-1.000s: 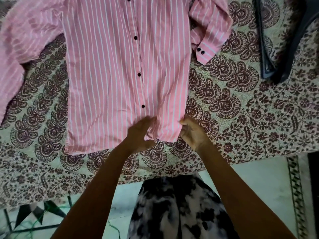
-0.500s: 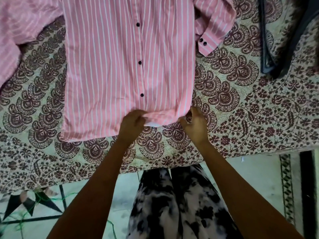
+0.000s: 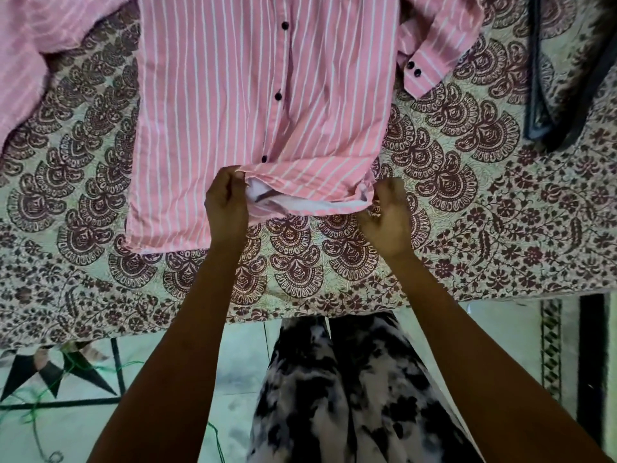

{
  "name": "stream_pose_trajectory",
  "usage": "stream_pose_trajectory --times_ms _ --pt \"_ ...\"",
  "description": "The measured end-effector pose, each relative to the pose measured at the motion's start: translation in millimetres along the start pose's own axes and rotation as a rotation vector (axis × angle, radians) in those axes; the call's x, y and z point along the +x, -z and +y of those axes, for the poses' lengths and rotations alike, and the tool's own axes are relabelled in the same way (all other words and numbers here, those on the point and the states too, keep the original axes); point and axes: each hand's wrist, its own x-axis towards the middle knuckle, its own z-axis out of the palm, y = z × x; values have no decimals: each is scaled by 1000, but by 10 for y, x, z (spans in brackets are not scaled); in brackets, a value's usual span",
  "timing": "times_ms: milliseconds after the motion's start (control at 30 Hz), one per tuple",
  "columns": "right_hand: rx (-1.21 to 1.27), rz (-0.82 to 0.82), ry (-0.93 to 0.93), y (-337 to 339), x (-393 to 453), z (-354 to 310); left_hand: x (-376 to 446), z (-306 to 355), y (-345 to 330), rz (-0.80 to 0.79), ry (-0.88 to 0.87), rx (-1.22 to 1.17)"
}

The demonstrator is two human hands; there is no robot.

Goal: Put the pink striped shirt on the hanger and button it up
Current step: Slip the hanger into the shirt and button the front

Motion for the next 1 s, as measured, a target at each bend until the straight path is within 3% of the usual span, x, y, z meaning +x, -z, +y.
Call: stream_pose_trajectory --times_ms 100,167,300,400,533,700,900,1000 --pt "-219 -39 -70 10 -102 231 -75 -54 33 -163 -144 171" --pt "-216 -91 -162 -20 -202 316 -144 -92 35 -255 -242 314" --pt "-132 -70 18 -156 -258 272 -194 -130 20 -359 -371 478" --pt "-141 -19 17 -253 -149 186 -199 -107 27 -447 -469 620" --pt "-24 -85 33 -151 16 137 -166 -99 45 -360 -493 707" --pt "-222 -306 220 21 22 309 -122 -100 96 -201 -413 540" --pt "-275 -110 396 49 -40 329 -201 -147 127 -47 -325 729" --pt "-349 -149 434 17 -85 390 -236 -198 158 -48 -378 777"
